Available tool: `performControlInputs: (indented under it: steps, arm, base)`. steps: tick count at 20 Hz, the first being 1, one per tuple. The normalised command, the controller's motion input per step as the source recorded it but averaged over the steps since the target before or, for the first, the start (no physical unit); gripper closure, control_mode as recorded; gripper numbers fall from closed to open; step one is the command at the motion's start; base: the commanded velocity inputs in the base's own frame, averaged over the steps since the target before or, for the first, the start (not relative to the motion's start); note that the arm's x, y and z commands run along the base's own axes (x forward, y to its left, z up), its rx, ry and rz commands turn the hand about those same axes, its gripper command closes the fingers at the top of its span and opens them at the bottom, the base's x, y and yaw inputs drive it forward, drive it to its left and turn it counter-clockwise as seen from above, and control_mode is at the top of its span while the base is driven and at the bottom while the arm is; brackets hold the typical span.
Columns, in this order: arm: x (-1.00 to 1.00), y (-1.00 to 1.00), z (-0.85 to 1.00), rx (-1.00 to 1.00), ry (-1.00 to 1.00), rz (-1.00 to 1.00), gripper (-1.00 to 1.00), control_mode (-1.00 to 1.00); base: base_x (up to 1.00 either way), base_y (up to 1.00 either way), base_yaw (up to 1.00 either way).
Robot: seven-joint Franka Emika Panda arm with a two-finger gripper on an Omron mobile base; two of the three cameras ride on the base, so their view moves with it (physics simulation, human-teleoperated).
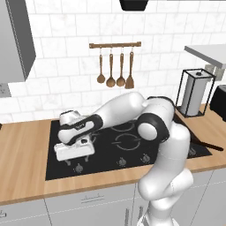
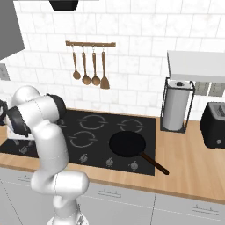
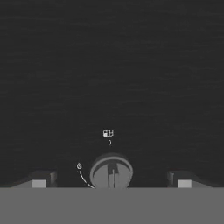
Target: Pick the kettle from the counter and place it on a stove burner. Then turn the burner on.
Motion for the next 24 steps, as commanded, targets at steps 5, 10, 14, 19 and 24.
performControlInputs:
  steps: [5,10,14,19,24]
  arm:
    - [-0.41,0.0,-0.01,0.0,-0.06,-0.05,-1.0,-1.0]
    - [-0.03,-0.06,-0.09,0.0,0.0,-0.06,-1.0,-1.0]
    - [0.0,-0.23,-0.02,0.0,-0.02,-0.09,-1.0,-1.0]
    - [0.0,-0.09,0.0,0.01,0.0,-0.05,-1.0,-1.0]
    - [0.09,0.14,-0.07,0.0,0.0,0.0,-1.0,-1.0]
  base:
    - [0.0,0.0,0.0]
    - [0.0,0.0,0.0]
    - [0.0,0.0,0.0]
    - [0.0,0.0,0.0]
    - [0.0,0.0,0.0]
